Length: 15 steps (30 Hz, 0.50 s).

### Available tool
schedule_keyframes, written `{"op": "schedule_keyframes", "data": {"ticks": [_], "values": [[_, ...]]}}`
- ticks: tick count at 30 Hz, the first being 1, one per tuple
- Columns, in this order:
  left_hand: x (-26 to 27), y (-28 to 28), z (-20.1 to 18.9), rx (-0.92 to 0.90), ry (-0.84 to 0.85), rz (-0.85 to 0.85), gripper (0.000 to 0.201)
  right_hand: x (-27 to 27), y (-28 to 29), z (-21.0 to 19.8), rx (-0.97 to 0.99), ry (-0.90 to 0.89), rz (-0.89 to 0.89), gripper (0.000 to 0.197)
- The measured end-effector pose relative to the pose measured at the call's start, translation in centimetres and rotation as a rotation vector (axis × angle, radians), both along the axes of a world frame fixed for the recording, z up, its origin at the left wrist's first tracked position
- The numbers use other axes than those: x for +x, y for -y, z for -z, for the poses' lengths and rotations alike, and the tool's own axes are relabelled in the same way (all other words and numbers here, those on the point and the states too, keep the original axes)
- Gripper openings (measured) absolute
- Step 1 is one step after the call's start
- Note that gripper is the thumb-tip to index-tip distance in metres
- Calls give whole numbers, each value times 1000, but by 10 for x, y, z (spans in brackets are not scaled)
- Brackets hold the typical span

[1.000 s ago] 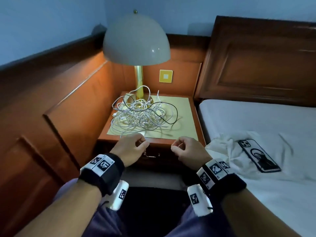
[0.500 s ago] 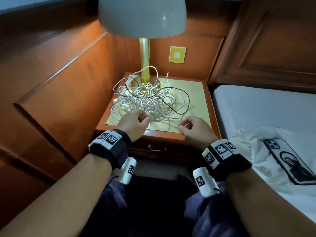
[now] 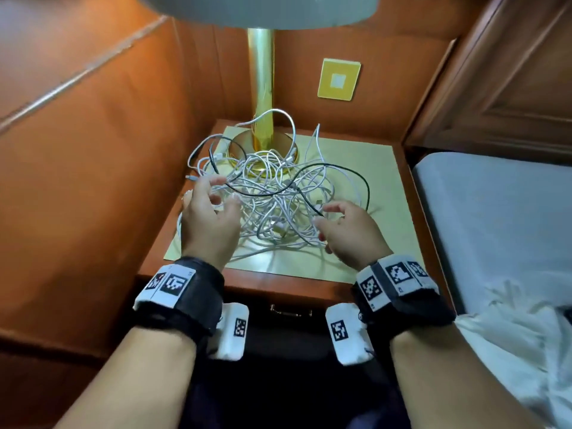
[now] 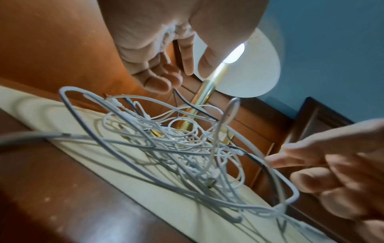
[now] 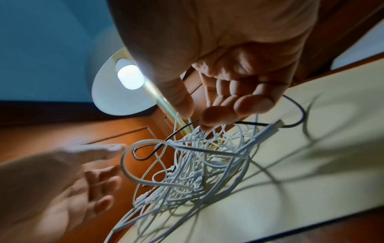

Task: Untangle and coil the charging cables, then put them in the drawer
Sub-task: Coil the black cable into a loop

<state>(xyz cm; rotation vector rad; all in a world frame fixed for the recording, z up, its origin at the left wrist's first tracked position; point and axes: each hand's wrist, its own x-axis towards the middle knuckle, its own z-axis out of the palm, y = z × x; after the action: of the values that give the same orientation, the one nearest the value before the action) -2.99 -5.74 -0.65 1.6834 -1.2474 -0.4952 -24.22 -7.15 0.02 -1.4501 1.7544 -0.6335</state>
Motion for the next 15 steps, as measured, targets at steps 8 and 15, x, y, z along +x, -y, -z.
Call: {"op": "schedule_keyframes", "data": {"ticks": [8, 15], "values": [[-4, 10, 9, 16, 28, 215, 33, 3, 1, 14, 35, -246, -79, 20], [-8, -2, -8, -108, -146, 237, 33, -6, -12, -11, -433, -61, 252, 11]]}}
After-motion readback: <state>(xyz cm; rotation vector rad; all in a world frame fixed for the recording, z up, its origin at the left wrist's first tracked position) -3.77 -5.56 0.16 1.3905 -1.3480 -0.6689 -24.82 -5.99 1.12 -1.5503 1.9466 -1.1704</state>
